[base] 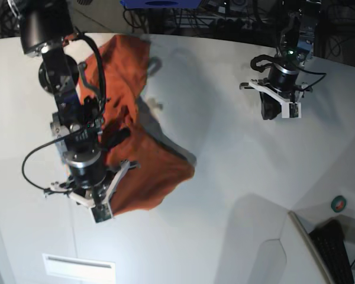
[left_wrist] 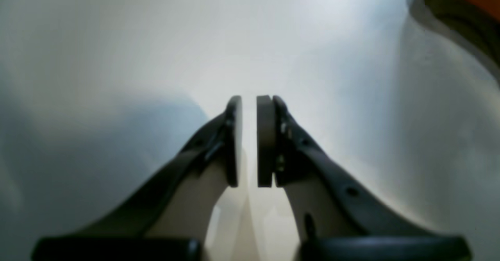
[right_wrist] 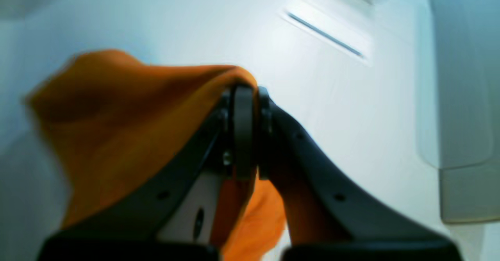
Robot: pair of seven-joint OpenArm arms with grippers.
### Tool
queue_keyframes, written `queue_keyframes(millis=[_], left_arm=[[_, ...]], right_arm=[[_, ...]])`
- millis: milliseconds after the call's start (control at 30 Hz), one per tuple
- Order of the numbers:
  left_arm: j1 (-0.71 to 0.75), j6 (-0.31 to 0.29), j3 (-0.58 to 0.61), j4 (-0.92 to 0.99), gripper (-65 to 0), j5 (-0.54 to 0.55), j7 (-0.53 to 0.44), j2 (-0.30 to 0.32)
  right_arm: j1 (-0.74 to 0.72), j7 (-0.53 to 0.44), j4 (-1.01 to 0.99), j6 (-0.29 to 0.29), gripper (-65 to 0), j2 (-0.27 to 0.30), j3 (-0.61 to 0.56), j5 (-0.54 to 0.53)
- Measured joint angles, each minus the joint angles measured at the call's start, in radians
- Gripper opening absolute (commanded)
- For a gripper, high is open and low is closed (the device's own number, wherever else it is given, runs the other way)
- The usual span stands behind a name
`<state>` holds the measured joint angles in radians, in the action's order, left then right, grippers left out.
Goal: Layout the t-shirt on the table in an organized manner, then fold the t-shirt properly
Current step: 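Regrasp the shirt with the right gripper and pull it across the table, then grasp the shirt with the left gripper and pull it away from the right gripper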
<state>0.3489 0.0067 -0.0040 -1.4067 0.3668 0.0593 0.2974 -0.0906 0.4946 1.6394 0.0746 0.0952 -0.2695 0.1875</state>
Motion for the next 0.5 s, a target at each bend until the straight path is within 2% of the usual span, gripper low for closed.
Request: queue_keyframes(millis=[100,133,233,267,300,367,433,500], left_arm=[[0.0,0.0,0.0,0.0,-57.6,0.001,-0.001,0.0],[-0.001,0.0,0.001,0.0,-55.3,0.0,0.002,-0.001],[0.004,0.001,-0.001,0.0,-39.5,0.002,-0.006,0.0],[0.005,0.0,-0.001,0.0,-34.6,0.004,-0.004,-0.001],[0.006,0.0,0.003,-0.001,-30.4,0.001,-0.002,0.0],[0.007,0.0,0.01,-0.001,-27.0,0.002,-0.003,0.0],[0.009,0.0,0.012,-0.002,-26.3,0.001,-0.003,-0.002],[0.008,0.0,0.013,-0.003,-26.0,0.002,-0.006,-0.004]], right_arm=[[-0.106,0.004,-0.203,-0.001,-65.0,-0.01,0.089,-0.004],[-0.148,0.005,-0.282,0.004,-65.0,-0.017,0.119,-0.005],[-0.254,0.004,-0.512,0.003,-65.0,-0.063,0.231,-0.003],[-0.283,0.005,-0.568,0.002,-59.0,-0.077,0.268,-0.005],[-0.3,0.004,-0.603,0.0,-47.1,-0.087,0.305,-0.005],[-0.304,0.004,-0.605,-0.008,-32.7,-0.096,0.354,-0.006],[-0.275,0.005,-0.538,-0.055,-27.6,-0.092,0.375,0.003],[-0.205,0.006,-0.399,-0.076,-27.3,-0.085,0.377,0.008]])
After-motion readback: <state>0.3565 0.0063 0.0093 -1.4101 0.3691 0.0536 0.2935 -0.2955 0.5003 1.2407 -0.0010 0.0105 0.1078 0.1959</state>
